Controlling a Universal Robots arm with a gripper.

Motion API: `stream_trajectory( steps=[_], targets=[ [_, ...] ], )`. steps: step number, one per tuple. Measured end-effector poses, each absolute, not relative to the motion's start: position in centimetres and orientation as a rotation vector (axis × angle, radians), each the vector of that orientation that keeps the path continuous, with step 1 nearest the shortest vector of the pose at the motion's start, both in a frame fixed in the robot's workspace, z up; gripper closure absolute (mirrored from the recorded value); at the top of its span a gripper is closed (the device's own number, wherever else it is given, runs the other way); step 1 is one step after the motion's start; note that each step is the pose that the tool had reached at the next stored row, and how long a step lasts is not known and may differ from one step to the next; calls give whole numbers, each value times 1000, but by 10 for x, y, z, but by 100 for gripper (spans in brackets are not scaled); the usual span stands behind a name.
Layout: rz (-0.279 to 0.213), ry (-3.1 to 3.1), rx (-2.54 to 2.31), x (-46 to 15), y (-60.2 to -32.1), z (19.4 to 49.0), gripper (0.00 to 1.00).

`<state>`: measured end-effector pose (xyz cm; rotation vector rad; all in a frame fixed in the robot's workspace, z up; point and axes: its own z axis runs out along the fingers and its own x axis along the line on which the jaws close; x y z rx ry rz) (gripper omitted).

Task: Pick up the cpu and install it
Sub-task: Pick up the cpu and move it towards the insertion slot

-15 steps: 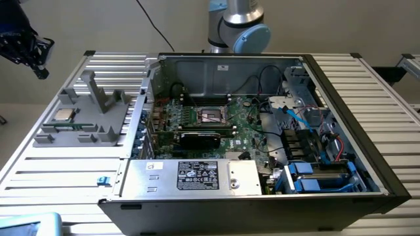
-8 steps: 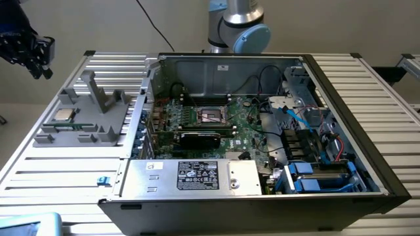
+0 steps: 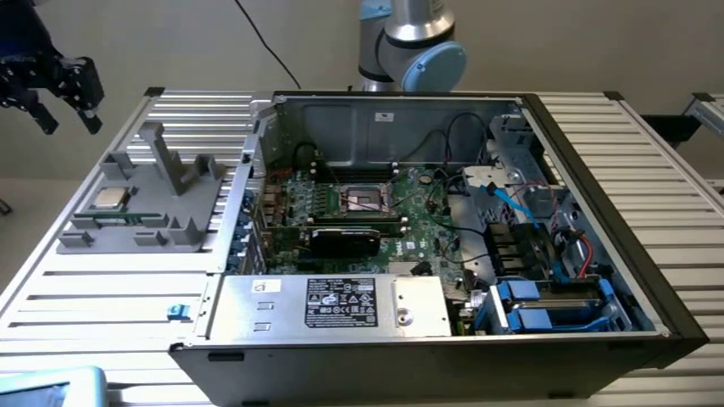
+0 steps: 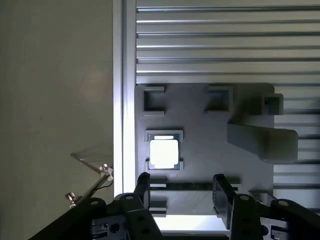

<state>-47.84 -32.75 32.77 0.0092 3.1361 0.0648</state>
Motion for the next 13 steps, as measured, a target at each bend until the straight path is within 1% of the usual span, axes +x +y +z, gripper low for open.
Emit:
stream_trajectory(
  steps=[1, 2, 4, 5, 13],
  targets=[
    [65, 3136, 9, -478, -328, 328, 34],
    [65, 3136, 9, -478, -328, 327, 28],
    [64, 3139, 8, -479, -328, 325, 28],
    [64, 3142, 6, -479, -327, 324, 22],
    [65, 3149, -5, -482, -327, 311, 22]
  ],
)
